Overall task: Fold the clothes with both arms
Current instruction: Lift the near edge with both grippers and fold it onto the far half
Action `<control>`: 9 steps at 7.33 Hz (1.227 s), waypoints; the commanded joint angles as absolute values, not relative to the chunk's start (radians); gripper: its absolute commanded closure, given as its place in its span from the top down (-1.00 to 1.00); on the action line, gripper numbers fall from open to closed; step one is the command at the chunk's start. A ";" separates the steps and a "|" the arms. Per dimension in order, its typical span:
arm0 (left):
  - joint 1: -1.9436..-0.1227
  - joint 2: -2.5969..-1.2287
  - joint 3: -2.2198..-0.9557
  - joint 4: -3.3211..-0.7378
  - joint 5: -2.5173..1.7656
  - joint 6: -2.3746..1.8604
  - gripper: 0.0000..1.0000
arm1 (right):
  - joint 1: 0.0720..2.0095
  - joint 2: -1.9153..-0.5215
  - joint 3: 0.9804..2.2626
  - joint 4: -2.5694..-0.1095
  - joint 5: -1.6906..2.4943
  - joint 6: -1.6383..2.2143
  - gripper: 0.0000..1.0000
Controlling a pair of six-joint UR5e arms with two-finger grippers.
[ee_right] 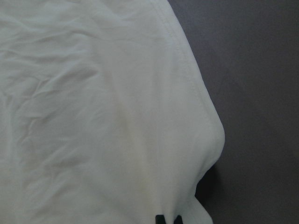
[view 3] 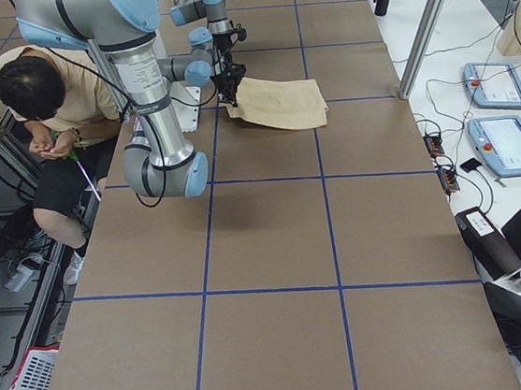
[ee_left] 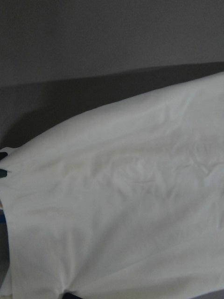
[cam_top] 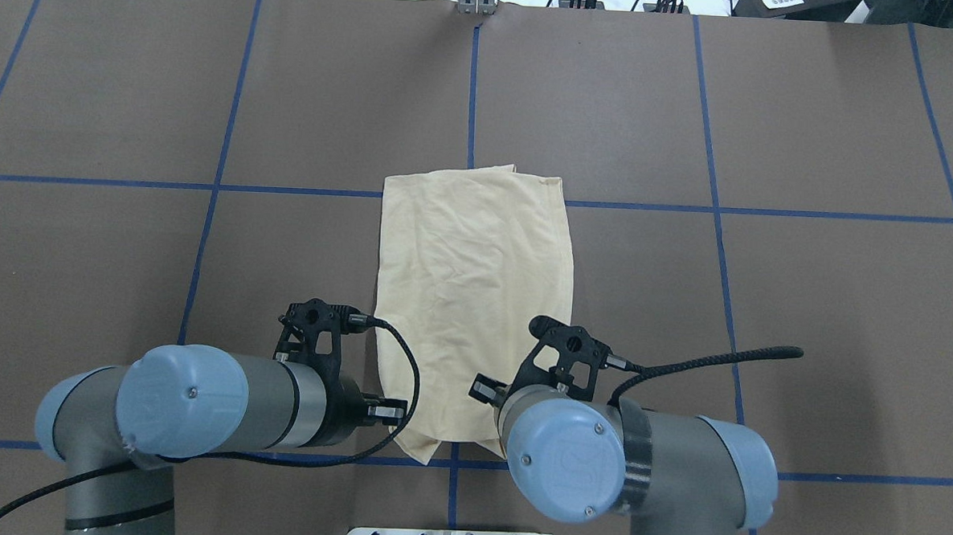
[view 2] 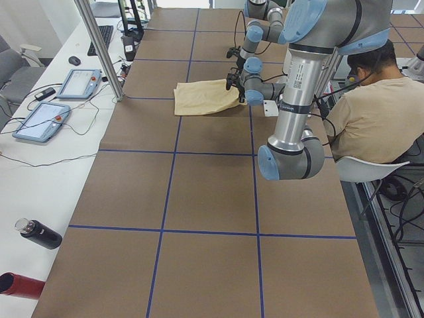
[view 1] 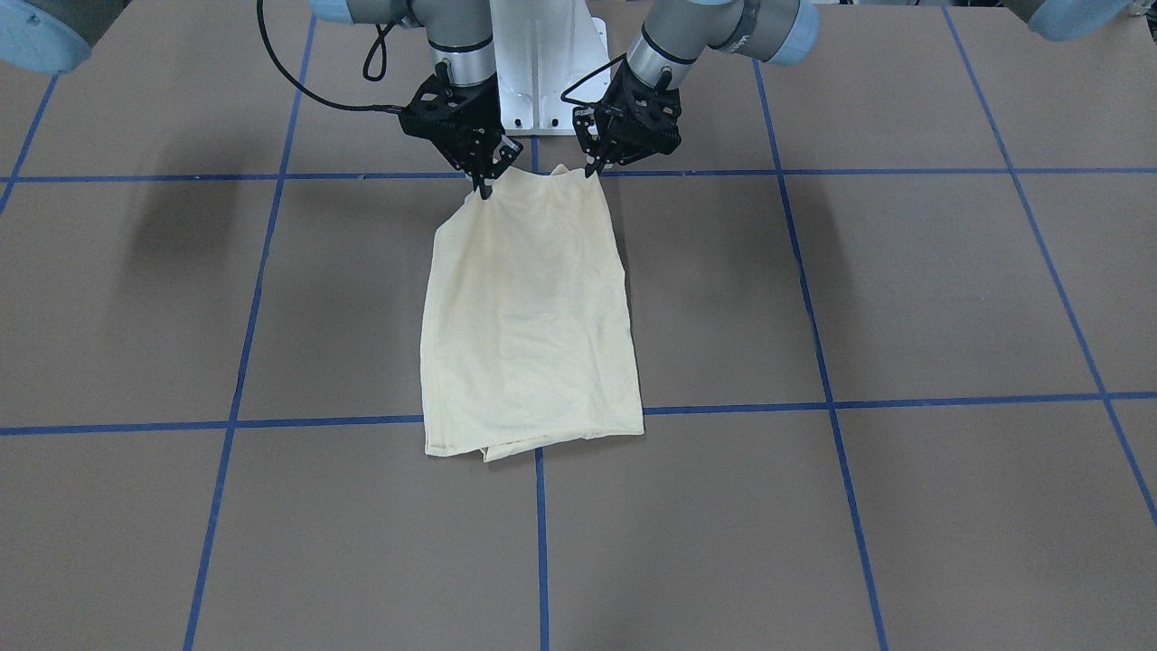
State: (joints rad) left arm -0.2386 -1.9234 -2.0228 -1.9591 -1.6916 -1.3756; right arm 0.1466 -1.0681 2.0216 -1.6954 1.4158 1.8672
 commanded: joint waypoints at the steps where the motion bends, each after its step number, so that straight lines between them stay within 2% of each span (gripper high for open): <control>1: -0.152 -1.919 -2.207 -1.791 -1.690 -1.443 -1.00 | 0.045 -1.094 2.220 -1.867 1.376 1.908 -1.00; 3: -0.152 -1.930 -2.180 -1.775 -1.695 -1.436 -1.00 | 0.067 -1.088 2.208 -1.893 1.373 1.895 -1.00; 6: -0.285 -2.006 -2.057 -1.775 -1.692 -1.373 -1.00 | 0.237 -1.042 1.998 -1.740 1.382 1.790 -1.00; 9: -0.447 -2.107 -1.898 -1.775 -1.695 -1.257 -1.00 | 0.351 -0.996 1.915 -1.675 1.403 1.720 -1.00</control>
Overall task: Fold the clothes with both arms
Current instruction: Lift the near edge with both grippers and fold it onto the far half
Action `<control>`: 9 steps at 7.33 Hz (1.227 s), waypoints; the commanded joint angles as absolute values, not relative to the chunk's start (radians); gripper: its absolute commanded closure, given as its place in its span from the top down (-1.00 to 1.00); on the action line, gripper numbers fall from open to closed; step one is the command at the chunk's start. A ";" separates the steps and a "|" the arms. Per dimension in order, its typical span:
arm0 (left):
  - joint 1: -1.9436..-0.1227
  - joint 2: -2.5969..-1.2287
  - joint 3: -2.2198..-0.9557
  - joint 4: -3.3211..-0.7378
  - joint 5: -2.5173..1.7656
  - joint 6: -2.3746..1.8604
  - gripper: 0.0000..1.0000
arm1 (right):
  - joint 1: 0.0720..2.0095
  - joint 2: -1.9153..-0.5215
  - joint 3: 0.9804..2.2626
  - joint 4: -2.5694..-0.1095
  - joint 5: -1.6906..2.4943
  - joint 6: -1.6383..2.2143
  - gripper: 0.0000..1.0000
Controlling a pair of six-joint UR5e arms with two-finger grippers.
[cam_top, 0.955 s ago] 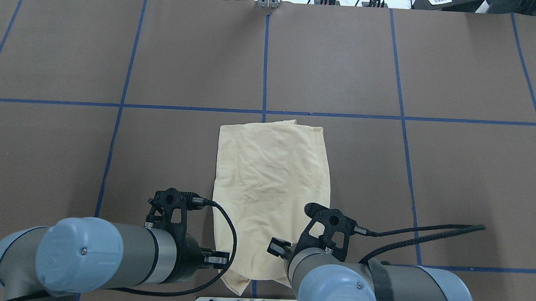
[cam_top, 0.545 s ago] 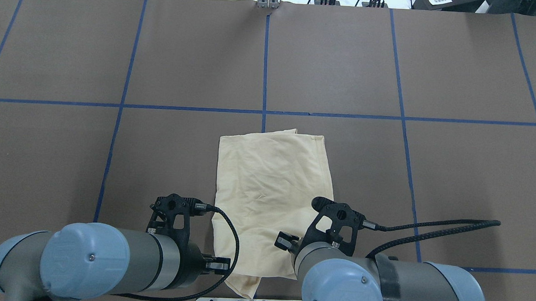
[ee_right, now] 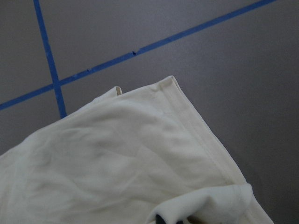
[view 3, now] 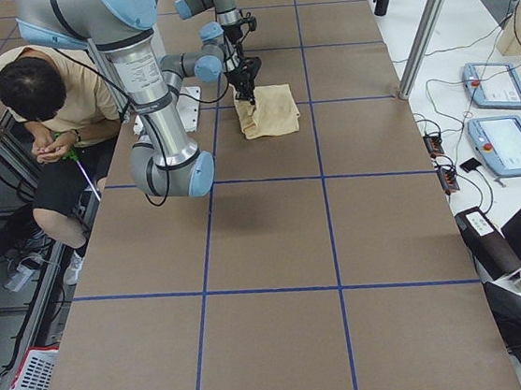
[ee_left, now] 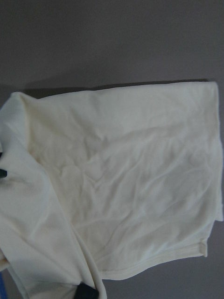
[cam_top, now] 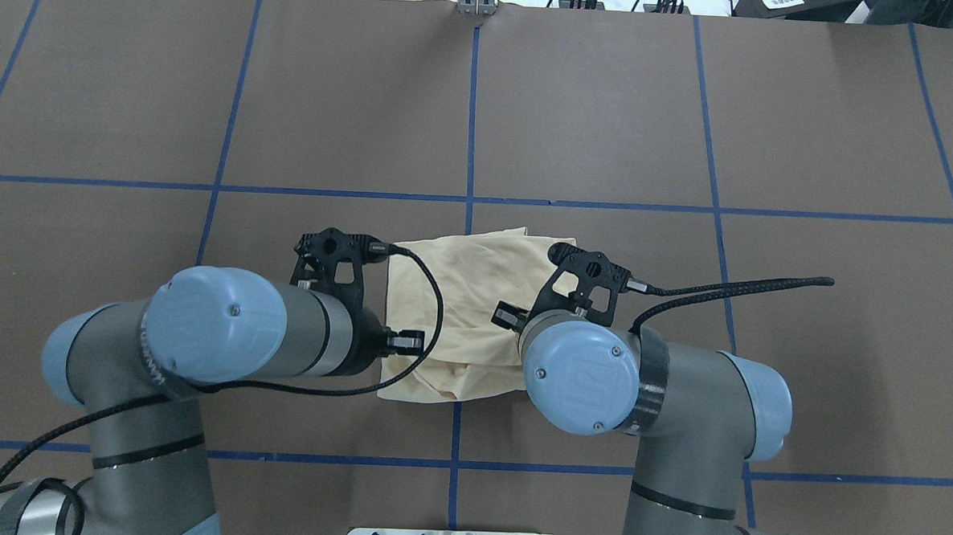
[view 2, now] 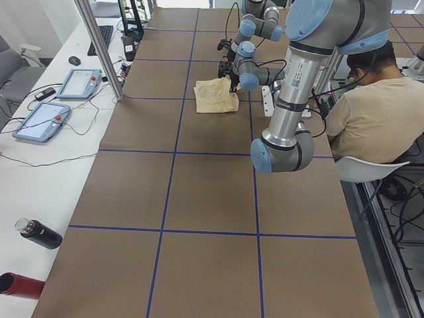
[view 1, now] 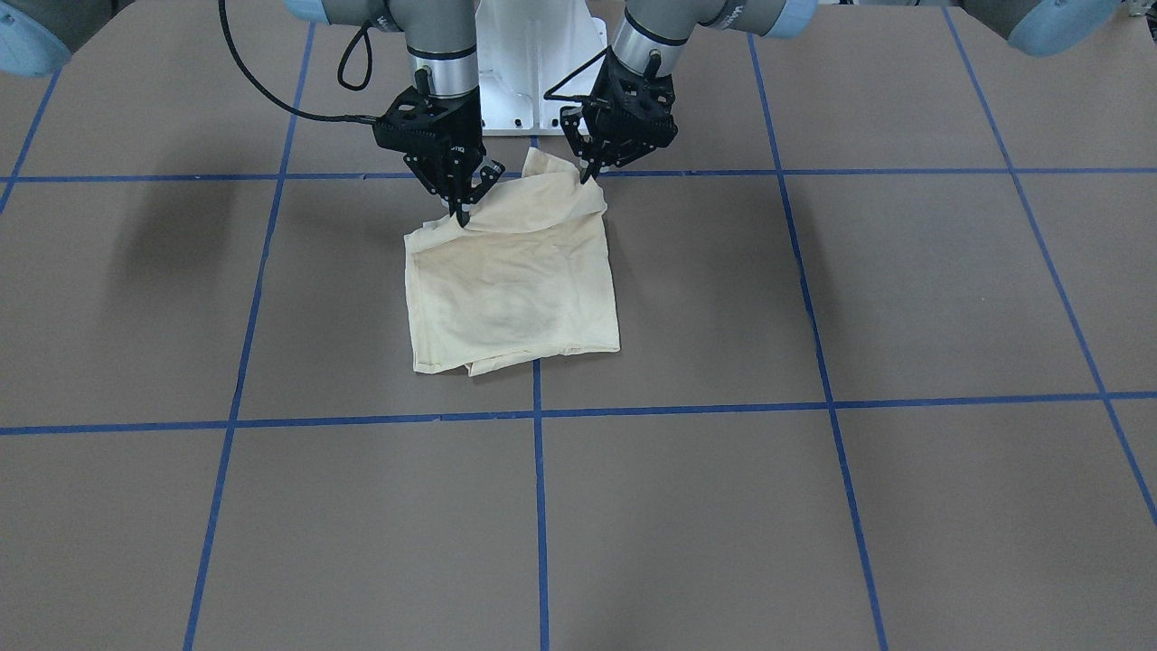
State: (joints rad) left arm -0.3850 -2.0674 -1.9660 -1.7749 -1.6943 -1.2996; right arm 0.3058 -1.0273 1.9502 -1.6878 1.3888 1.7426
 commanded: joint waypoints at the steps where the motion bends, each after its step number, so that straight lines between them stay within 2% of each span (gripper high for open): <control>1: -0.484 -2.127 -1.847 -1.776 -1.694 -1.223 -1.00 | 0.383 -0.955 1.858 -1.675 1.425 1.718 -1.00; 4: -0.537 -2.203 -1.689 -1.792 -1.692 -1.174 -1.00 | 0.440 -0.887 1.725 -1.671 1.428 1.684 -1.00; 5: -0.537 -2.198 -1.663 -1.804 -1.690 -1.152 0.44 | 0.446 -0.876 1.674 -1.648 1.428 1.666 -0.62; 6: -0.540 -2.185 -1.655 -1.853 -1.692 -1.096 0.99 | 0.460 -0.865 1.617 -1.561 1.430 1.593 0.98; 9: -0.621 -2.161 -1.677 -1.879 -1.725 -0.877 1.00 | 0.558 -0.825 1.618 -1.560 1.659 1.557 1.00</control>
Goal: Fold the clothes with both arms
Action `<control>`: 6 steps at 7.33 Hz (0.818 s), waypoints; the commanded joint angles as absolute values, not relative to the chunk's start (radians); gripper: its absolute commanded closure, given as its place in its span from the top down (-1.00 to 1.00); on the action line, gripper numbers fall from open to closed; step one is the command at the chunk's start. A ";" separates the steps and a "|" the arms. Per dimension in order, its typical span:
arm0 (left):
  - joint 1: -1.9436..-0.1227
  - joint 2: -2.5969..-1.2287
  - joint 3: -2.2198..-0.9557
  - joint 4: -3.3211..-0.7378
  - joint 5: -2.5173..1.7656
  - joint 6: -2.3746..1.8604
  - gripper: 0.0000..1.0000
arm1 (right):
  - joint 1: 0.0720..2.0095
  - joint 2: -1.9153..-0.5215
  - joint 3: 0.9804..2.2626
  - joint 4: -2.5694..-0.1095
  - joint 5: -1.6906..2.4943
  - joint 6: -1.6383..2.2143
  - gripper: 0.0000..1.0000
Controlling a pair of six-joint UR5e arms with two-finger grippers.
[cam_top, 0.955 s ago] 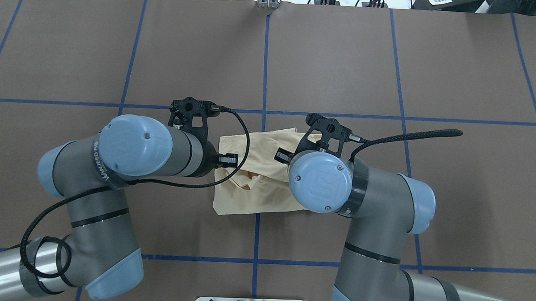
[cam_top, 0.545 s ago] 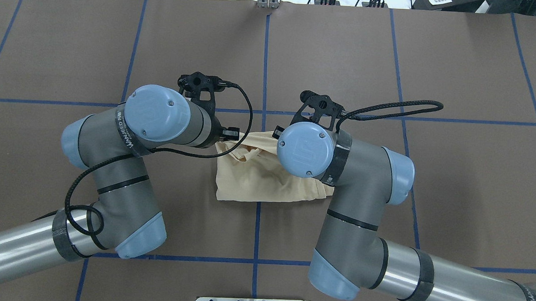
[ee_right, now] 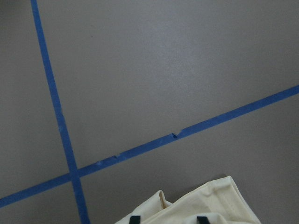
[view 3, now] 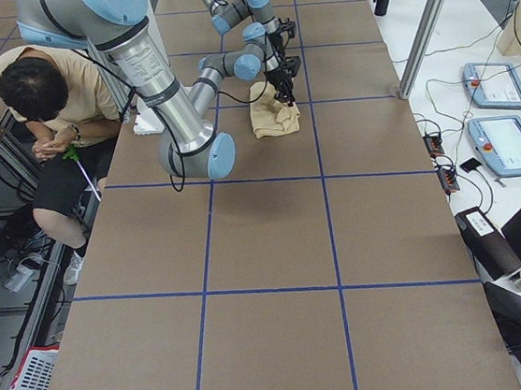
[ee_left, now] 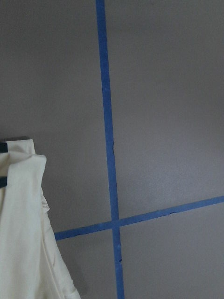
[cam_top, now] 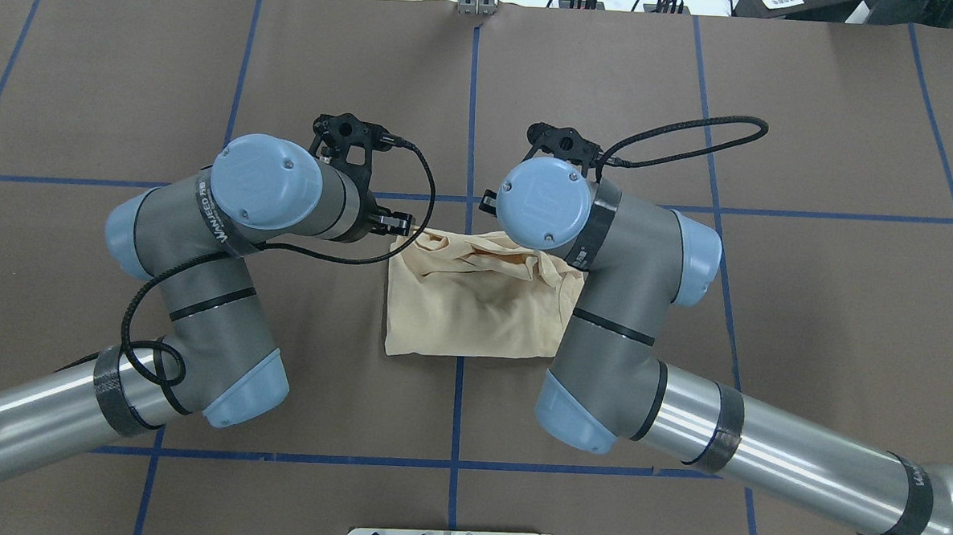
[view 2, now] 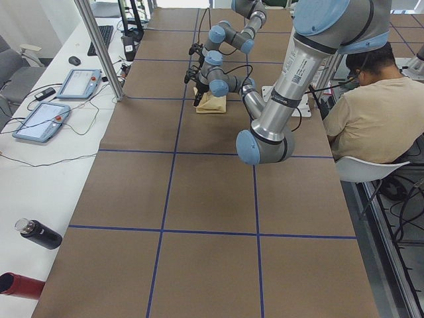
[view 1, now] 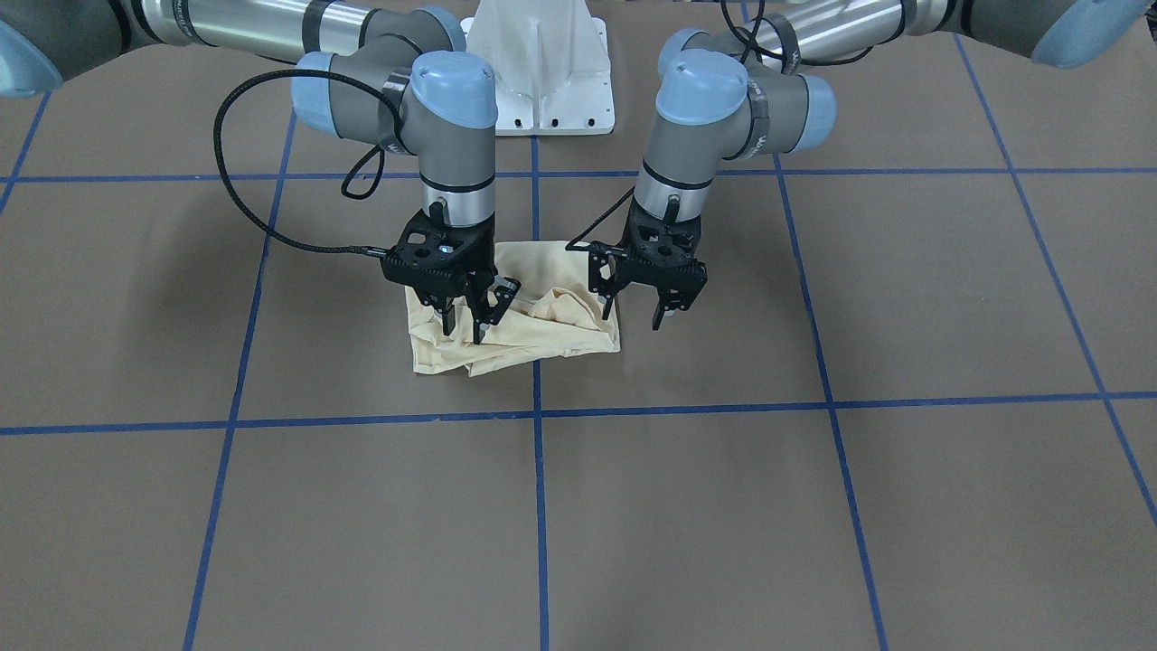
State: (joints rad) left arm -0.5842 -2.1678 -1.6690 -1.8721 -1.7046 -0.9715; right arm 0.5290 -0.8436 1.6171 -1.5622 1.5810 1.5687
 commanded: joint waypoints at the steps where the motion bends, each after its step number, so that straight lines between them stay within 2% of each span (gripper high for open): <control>1: -0.658 -2.123 -1.681 -1.882 -1.786 -0.817 1.00 | 0.557 -0.804 1.623 -1.574 1.663 1.560 1.00; 4: -0.690 -2.112 -1.686 -1.882 -1.792 -0.756 1.00 | 0.441 -0.764 1.641 -1.690 1.640 1.635 1.00; 6: -0.690 -2.111 -1.692 -1.882 -1.790 -0.758 1.00 | 0.349 -0.765 1.605 -1.709 1.557 1.643 1.00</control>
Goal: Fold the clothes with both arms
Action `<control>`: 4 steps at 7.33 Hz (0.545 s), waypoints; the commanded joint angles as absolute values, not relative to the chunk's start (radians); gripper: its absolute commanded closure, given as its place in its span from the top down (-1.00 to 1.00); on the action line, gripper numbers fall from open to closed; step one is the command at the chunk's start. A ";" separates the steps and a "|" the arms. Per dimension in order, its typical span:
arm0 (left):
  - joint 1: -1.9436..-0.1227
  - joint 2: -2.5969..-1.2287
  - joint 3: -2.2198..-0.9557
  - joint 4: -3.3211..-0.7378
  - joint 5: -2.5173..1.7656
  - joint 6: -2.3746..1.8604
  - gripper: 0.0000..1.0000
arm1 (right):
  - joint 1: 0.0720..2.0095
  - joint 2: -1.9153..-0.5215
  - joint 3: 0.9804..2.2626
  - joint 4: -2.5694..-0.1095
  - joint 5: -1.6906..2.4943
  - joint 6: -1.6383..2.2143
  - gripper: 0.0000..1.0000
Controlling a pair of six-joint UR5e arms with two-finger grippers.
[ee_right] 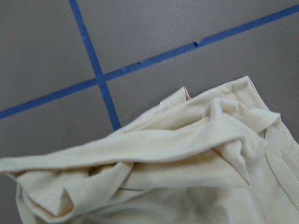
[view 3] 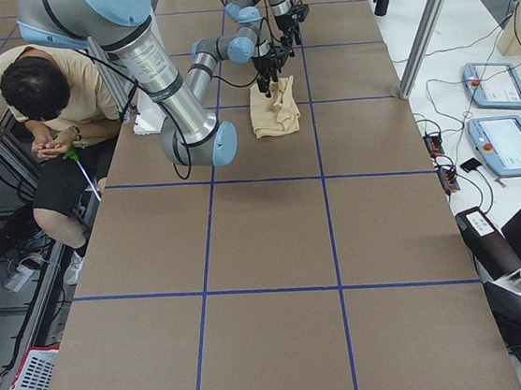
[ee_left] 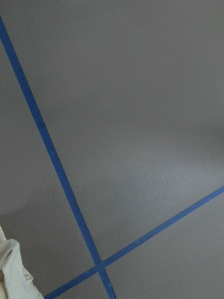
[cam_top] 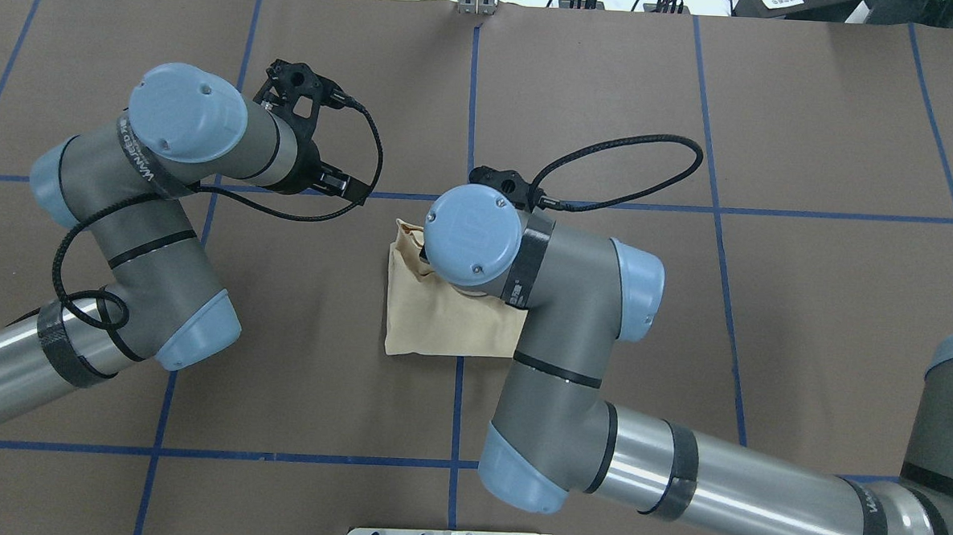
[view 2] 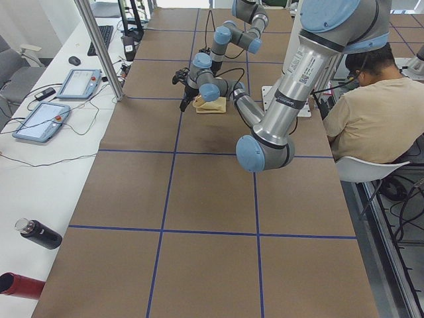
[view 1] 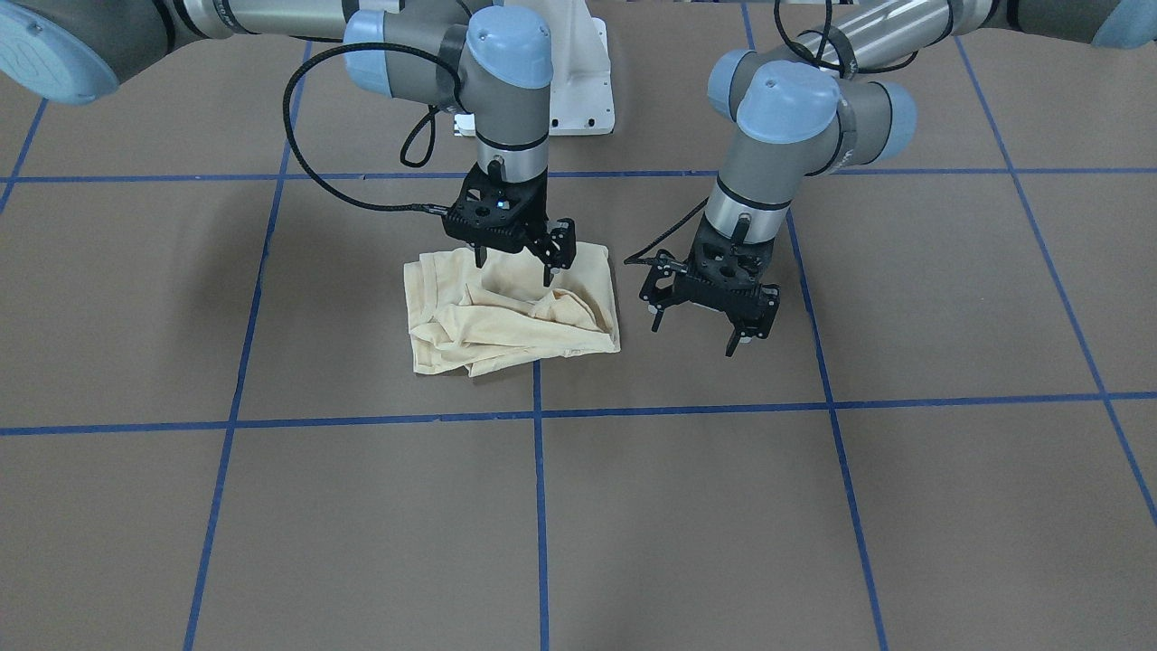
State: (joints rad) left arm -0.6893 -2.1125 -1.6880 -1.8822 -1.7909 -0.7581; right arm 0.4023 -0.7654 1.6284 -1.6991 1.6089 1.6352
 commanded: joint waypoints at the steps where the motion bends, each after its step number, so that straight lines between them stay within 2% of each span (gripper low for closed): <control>1: -0.690 -2.103 -1.701 -1.882 -1.792 -0.758 1.00 | 0.345 -0.761 1.574 -1.704 1.545 1.643 0.99; 2: -0.689 -2.102 -1.706 -1.882 -1.792 -0.759 1.00 | 0.347 -0.735 1.545 -1.704 1.526 1.617 0.95; 3: -0.690 -2.102 -1.712 -1.881 -1.792 -0.762 1.00 | 0.362 -0.724 1.522 -1.700 1.475 1.544 0.68; 4: -0.689 -2.088 -1.721 -1.882 -1.792 -0.762 1.00 | 0.403 -0.724 1.481 -1.671 1.468 1.487 0.56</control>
State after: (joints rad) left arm -0.6896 -2.0989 -1.7109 -1.8816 -1.7916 -0.7611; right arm 0.3672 -0.7312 1.5254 -1.6945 1.4948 1.5588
